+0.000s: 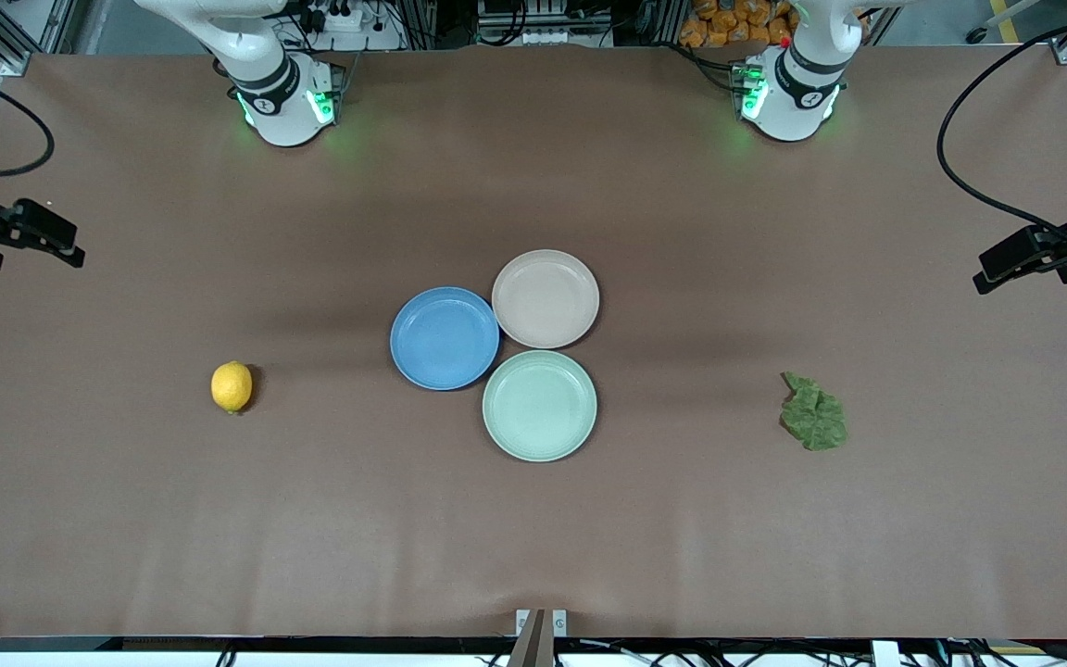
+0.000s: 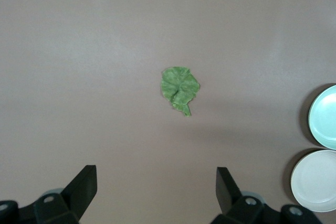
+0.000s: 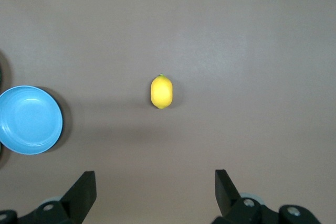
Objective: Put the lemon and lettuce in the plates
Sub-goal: 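Move the right gripper to the lemon while the left gripper reaches the lettuce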
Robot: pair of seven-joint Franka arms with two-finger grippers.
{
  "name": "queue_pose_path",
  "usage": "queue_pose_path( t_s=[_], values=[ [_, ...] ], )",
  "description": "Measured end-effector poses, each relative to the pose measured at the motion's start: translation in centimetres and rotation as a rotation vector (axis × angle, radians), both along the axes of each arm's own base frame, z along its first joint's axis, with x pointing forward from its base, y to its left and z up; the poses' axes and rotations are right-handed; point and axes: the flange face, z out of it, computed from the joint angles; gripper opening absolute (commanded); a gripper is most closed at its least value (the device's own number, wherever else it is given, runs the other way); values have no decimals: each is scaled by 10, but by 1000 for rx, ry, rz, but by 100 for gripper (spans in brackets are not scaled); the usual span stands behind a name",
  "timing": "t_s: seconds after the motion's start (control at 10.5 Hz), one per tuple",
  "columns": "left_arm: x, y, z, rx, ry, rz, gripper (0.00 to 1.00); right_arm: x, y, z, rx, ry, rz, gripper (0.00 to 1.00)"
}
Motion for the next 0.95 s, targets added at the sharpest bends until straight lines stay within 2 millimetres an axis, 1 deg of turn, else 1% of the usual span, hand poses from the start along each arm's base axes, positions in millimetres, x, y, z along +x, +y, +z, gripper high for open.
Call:
queue_pose_path(
  t_s=[0.19, 0.38, 0.48, 0.57, 0.67, 0.86, 0.95],
  values=[
    [0, 0, 0, 0, 0, 0, 100, 7, -8, -38, -5, 4, -12, 100],
    [0, 0, 0, 0, 0, 0, 100, 14, -10, -76, -10, 42, -11, 100],
    [1, 0, -2, -1, 4, 0, 100, 19, -10, -93, -11, 65, -16, 100],
    [4, 0, -9, -1, 17, -1, 100, 24, -11, -110, -12, 88, -31, 100],
    [9, -1, -21, -2, 38, -1, 100, 29, -14, -126, -13, 108, -49, 100],
    [23, -7, -55, -4, 93, -11, 100, 41, -17, -162, -14, 135, -64, 100],
    [30, -10, -75, -4, 124, -17, 100, 48, -17, -184, -15, 136, -65, 100]
  ],
)
